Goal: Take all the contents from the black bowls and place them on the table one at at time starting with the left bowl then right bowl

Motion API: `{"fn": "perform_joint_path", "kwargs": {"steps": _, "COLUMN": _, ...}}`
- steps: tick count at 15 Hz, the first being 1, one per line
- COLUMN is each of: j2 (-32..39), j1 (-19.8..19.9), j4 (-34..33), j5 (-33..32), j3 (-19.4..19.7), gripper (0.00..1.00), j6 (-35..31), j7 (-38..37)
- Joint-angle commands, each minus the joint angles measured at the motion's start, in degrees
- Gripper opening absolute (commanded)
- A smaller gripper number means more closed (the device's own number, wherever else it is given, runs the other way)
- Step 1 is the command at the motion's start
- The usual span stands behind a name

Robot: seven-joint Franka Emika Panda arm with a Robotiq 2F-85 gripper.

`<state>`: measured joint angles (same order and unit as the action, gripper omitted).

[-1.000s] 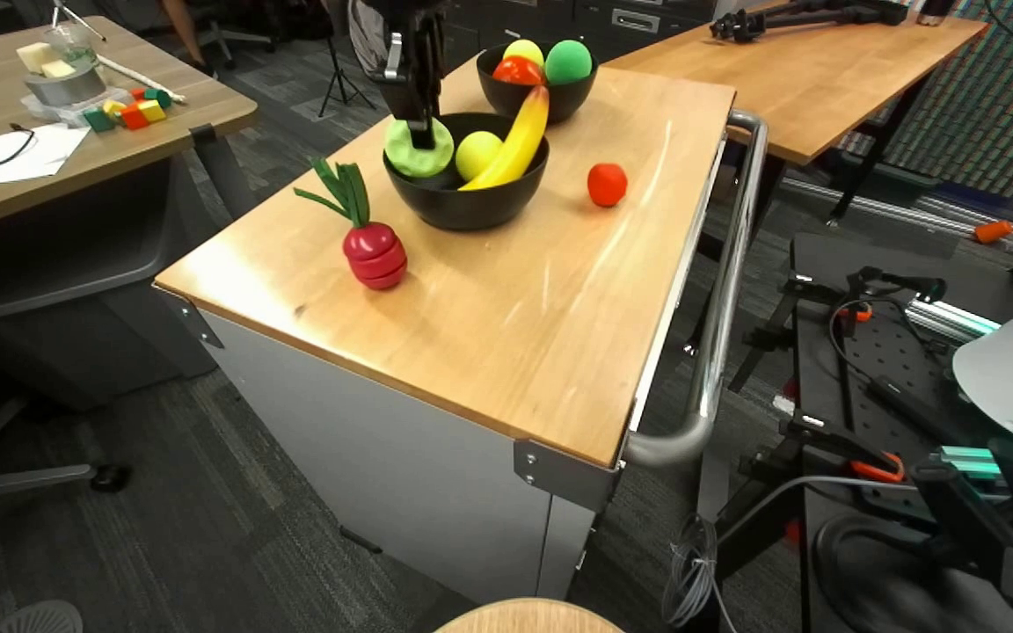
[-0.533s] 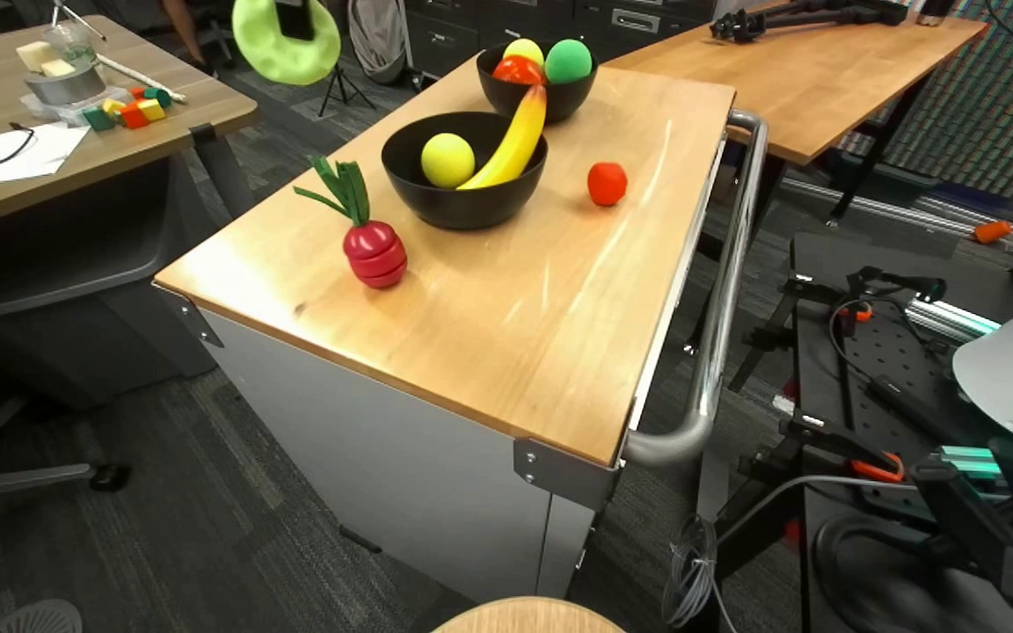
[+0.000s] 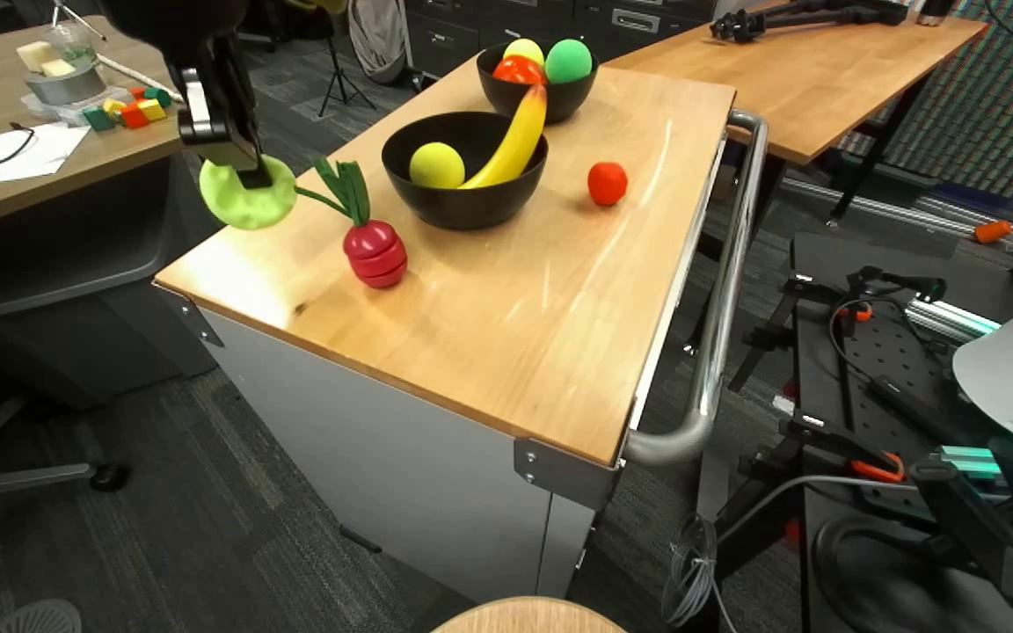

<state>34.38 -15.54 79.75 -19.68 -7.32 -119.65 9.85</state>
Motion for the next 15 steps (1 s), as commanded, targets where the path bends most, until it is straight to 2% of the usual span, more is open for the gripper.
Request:
{"fn": "perform_joint_path", "kwargs": {"steps": 1, "j2": 9.50, "j1": -1.36, "j4": -13.52, "j5": -0.17, "j3": 0.33, "gripper": 0.09, "j6": 7.15, "j7": 5.90}}
{"fn": "perform_joint_path", "kwargs": {"steps": 3, "j2": 12.36, "j1": -1.55, "j4": -17.78, "j5": 0.22, "j3": 0.39, "gripper": 0.10, "j6": 9.98, "j7": 8.06}}
{"fn": "perform_joint_path", "kwargs": {"steps": 4, "j2": 13.37, "j1": -1.54, "j4": -19.56, "j5": 0.51, "j3": 0.32, "gripper": 0.36, "j6": 11.45, "j7": 9.16}}
{"fn": "perform_joint_path", "kwargs": {"steps": 6, "j2": 14.49, "j1": -1.61, "j4": -22.31, "j5": 0.73, "j3": 0.30, "gripper": 0.40, "j6": 14.20, "j7": 10.93}}
{"fn": "perform_joint_path", "kwargs": {"steps": 10, "j2": 13.48, "j1": -2.08, "j4": -25.99, "j5": 1.30, "j3": 0.54, "gripper": 0.72, "j6": 21.22, "j7": 11.35}}
{"fn": "perform_joint_path", "kwargs": {"steps": 13, "j2": 9.99, "j1": -1.05, "j4": -25.05, "j5": 1.92, "j3": -0.21, "gripper": 0.94, "j6": 24.10, "j7": 9.44}}
{"fn": "perform_joint_path", "kwargs": {"steps": 15, "j2": 6.14, "j1": 0.09, "j4": -21.43, "j5": 2.74, "j3": 0.05, "gripper": 1.00, "j6": 23.80, "j7": 6.53}}
